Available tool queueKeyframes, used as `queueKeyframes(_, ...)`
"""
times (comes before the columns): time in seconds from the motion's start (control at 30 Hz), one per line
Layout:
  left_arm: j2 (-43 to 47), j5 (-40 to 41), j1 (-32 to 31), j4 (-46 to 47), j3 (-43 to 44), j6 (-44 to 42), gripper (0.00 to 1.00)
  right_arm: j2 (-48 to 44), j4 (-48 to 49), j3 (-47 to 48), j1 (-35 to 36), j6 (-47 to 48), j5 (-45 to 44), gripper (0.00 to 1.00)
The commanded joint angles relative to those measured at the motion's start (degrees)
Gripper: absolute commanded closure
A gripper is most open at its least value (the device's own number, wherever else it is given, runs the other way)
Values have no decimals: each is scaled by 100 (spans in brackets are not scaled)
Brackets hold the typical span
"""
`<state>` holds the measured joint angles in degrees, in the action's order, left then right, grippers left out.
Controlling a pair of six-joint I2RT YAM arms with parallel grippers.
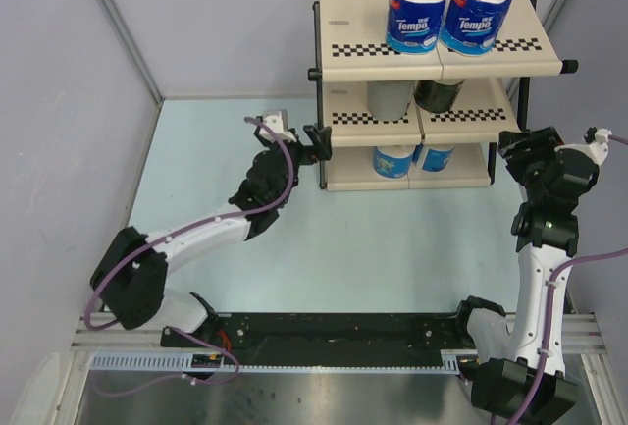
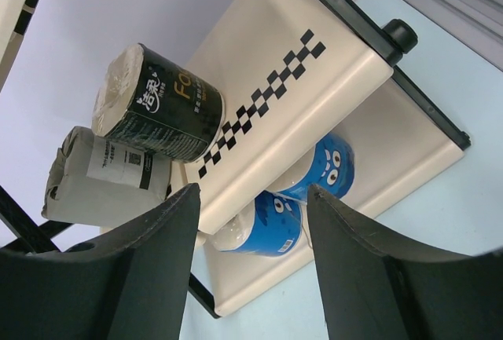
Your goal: Place and organize the paper towels onto the shelf
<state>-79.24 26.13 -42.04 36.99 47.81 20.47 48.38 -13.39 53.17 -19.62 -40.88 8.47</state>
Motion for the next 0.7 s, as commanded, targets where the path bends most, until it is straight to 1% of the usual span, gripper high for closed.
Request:
queueKeyframes(0.0, -758, 190, -41, 352, 877, -508, 0, -22, 20, 264, -25, 28, 93, 39)
queueKeyframes(0.03, -1038, 208, -41, 466, 983, -544, 0, -22, 12, 264, -25, 28, 102, 38)
queueKeyframes(0.2, -1664, 550, -32, 537, 1687, -834, 0, -13, 55, 264, -25, 19, 155, 38)
queueKeyframes(0.4, -1998, 1025, -15, 546, 1977, -1168, 0, 31, 126, 273, -25, -42, 234, 38)
queueKeyframes(0.47, -2051, 1139, 29, 476, 2013, -1186, 3, 49, 135, 264, -25, -42, 243, 38)
queueKeyframes(0.5, -2069, 1183, 47, 423, 2074, -1168, 8, 57, 117, 273, -25, -34, 243, 38)
queueKeyframes(0.6, -2069, 1351, 117, 212, 2110, -1107, 16, 49, 117, 273, -25, -25, 234, 38)
queueKeyframes(0.63, -2034, 1420, 161, 134, 2101, -1054, 25, 66, 100, 264, -16, -25, 234, 38)
queueKeyframes(0.67, -1999, 1447, 179, 115, 2075, -1028, 31, 66, 99, 264, -25, -16, 217, 38)
